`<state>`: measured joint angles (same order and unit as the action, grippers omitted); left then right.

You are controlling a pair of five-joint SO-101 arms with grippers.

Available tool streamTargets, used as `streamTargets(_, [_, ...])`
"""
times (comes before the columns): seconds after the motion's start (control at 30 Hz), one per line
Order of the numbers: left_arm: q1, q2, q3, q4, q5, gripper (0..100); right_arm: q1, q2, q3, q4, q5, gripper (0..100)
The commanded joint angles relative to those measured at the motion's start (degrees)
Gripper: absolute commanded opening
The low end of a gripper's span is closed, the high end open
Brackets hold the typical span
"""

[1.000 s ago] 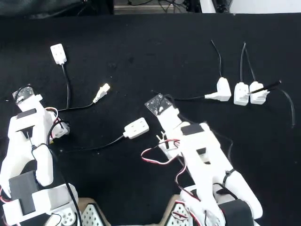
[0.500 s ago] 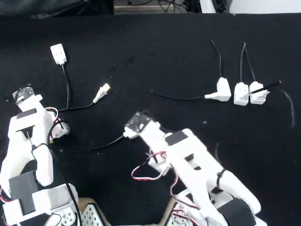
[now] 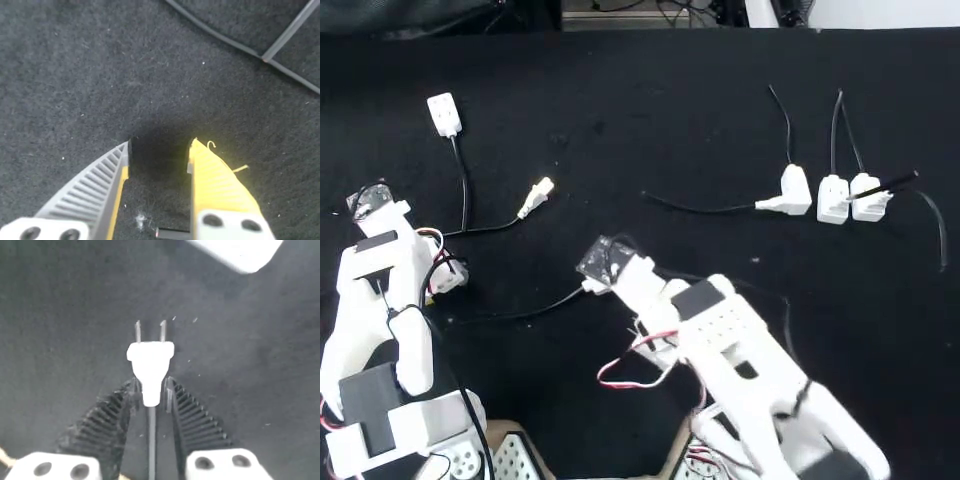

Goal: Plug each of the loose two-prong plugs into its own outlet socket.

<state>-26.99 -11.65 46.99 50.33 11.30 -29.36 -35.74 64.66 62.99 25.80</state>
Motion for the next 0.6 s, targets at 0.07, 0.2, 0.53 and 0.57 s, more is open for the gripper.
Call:
streamTargets(0.07, [-0.7,-2.5,-1.4,-2.0,0.0,19,-0.7,-10.8,5.4,-5.8,-3.2,8.2])
streamTargets(0.2, [-0.7,-2.5,-1.3,-2.1,0.0,19,-0.5,-9.9,11.6,-13.2,-3.3,8.2])
streamTargets(0.53, [-0.7,-2.5,-1.3,-2.3,0.0,19,-1.9,-3.9,9.8,-14.8,-3.8,8.2])
streamTargets(0.57, [-0.7,-2.5,-1.3,-2.3,0.0,19,-3.0,-3.3,9.8,-14.7,-3.8,8.2])
